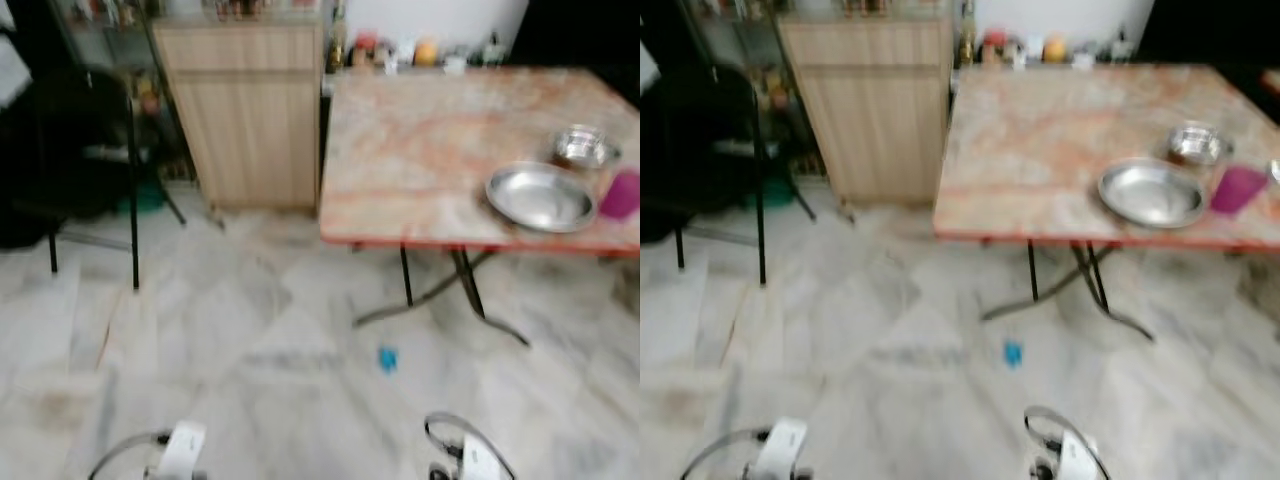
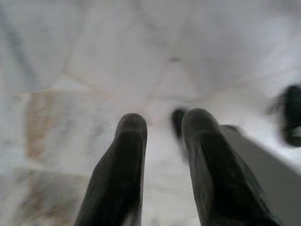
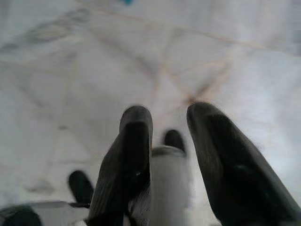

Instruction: Setting the table

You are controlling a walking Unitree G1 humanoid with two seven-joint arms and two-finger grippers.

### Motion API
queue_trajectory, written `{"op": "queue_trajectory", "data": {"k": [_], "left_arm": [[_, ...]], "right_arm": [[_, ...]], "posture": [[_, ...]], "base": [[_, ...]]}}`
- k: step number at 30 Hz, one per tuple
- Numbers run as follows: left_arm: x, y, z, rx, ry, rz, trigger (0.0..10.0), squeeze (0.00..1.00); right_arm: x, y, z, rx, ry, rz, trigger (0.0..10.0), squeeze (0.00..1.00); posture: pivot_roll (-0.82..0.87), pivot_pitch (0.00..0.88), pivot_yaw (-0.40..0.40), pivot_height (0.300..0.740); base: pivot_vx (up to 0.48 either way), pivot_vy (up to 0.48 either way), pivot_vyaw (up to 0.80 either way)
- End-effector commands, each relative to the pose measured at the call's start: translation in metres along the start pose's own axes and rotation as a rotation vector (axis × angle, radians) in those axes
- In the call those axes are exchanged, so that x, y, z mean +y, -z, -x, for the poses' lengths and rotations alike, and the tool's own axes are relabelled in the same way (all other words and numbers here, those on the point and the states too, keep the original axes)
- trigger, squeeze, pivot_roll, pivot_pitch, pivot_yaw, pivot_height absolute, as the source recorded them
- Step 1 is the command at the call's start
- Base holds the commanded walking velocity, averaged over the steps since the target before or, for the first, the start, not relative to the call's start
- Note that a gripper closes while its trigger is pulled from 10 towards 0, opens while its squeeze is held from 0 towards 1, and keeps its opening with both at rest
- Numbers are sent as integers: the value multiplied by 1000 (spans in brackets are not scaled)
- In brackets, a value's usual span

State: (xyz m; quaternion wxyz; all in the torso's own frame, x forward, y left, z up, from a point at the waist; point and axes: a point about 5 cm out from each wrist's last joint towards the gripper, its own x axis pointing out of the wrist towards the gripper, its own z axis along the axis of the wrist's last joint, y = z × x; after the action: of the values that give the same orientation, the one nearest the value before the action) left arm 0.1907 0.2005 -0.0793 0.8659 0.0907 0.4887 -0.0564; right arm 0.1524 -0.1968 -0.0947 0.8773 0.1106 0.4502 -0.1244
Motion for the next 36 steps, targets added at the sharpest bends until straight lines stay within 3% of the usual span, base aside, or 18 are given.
{"op": "queue_trajectory", "data": {"k": [1,27,36], "left_arm": [[5,2,1,8,-13,-6,10000,0],[1,-7,-1,-9,-5,-16,10000,0],[5,-2,0,-6,-6,-16,10000,0]], "right_arm": [[3,-1,0,-1,-7,-2,10000,0],[3,0,0,0,-6,7,10000,0],[3,-1,0,-11,-1,-4,10000,0]], "posture": [[-19,0,15,740],[-15,0,14,740],[-15,0,17,740]], "base": [[0,-382,0],[0,-379,0],[0,0,0]]}}
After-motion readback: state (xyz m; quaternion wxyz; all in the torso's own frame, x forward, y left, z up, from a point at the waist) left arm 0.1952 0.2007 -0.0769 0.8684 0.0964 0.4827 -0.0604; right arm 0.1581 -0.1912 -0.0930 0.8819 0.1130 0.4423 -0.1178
